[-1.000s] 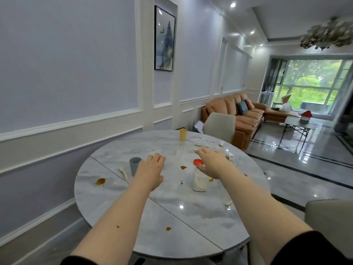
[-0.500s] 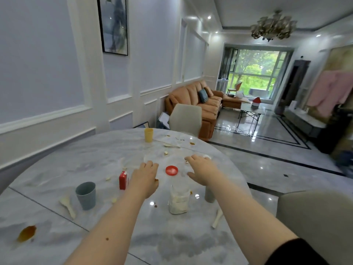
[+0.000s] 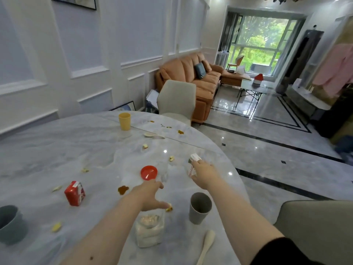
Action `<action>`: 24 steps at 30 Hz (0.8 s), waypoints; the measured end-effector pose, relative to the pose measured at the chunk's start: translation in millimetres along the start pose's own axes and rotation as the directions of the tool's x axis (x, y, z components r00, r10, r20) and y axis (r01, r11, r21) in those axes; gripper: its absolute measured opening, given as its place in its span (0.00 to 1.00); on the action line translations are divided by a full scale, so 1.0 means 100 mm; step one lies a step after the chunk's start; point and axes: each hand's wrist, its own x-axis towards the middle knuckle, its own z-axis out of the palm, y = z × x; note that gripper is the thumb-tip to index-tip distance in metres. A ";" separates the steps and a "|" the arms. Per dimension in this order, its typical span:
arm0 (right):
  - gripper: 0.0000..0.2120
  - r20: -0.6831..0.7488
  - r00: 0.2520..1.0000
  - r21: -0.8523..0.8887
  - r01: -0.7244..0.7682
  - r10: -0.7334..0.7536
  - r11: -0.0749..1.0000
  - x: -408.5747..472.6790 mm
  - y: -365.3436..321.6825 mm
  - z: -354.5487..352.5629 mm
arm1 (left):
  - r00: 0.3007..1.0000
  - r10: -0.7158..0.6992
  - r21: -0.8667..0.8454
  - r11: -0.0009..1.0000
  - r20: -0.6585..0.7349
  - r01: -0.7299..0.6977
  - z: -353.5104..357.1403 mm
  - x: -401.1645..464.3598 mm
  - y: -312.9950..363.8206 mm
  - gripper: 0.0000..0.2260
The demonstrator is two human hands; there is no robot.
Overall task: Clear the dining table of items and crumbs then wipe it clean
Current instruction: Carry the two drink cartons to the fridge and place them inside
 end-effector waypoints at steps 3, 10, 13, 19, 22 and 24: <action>0.26 0.020 0.999 -0.024 -0.044 0.045 0.999 0.36 0.13 0.27 | 0.995 -0.045 -0.041 0.998 0.085 0.049 0.12 0.27 -0.03 0.34; 0.30 0.040 0.980 0.121 -0.196 0.193 0.973 1.01 0.19 0.66 | 0.996 -0.092 -0.103 0.991 -0.009 0.091 0.31 0.79 -0.16 0.28; 0.32 0.076 0.969 0.182 -0.243 0.233 0.953 1.25 0.21 0.73 | 0.992 -0.050 -0.132 0.991 -0.115 0.034 0.27 1.16 -0.06 0.29; 0.30 0.072 0.971 0.334 -0.237 0.226 0.912 1.49 0.38 0.93 | 0.983 -0.032 -0.193 0.981 -0.180 -0.004 0.27 1.70 0.13 0.34; 0.28 0.013 0.979 0.434 -0.188 0.203 0.881 1.48 0.44 0.94 | 0.979 -0.056 -0.281 0.960 -0.194 -0.001 0.34 1.83 0.19 0.38; 0.26 -0.072 0.978 0.499 -0.135 0.197 0.856 1.42 0.41 0.88 | 0.974 -0.079 -0.326 0.945 -0.212 0.006 0.36 1.84 0.22 0.40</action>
